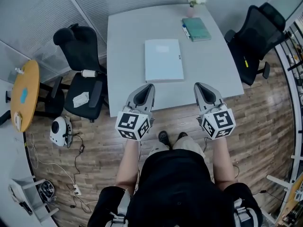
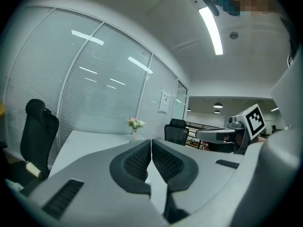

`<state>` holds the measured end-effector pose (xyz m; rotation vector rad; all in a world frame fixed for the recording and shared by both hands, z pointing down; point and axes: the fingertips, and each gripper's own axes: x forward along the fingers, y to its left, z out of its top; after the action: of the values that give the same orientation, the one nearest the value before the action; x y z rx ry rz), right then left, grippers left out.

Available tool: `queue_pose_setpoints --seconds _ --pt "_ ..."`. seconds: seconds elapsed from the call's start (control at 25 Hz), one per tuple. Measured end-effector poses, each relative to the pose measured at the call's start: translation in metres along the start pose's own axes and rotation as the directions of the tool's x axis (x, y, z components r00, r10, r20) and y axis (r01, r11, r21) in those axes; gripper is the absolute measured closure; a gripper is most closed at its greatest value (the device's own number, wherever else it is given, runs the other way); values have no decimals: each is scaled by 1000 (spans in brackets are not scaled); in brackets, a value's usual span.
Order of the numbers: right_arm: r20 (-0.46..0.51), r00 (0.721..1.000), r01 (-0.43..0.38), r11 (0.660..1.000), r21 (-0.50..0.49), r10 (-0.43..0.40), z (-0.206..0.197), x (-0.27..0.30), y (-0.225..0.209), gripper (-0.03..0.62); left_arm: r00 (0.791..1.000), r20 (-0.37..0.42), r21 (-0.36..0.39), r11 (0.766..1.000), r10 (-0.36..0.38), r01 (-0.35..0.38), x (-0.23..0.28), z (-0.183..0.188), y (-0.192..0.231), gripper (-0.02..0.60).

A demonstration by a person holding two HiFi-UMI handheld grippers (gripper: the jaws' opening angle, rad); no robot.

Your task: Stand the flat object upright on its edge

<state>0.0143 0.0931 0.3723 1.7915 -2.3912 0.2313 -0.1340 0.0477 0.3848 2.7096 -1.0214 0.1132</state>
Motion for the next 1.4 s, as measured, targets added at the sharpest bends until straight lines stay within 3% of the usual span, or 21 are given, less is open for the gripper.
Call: queue_pose_setpoints --seconds 0.28,0.6,1.0,1.4 --pt "-18 1000 -4 1000 13 5 -8 17 -7 577 1000 -24 -25 1000 7 -7 11 -14 13 555" --pt "-3 999 -42 999 23 42 1 57 -28 577 998 -21 -19 998 54 -54 37 -1 36 555" --pt "19 995 -96 994 49 96 21 116 -76 577 993 -30 10 994 113 -113 94 25 60 555" --pt "20 988 -156 986 57 155 30 162 -126 577 985 -43 -18 986 165 -166 149 34 75 555"
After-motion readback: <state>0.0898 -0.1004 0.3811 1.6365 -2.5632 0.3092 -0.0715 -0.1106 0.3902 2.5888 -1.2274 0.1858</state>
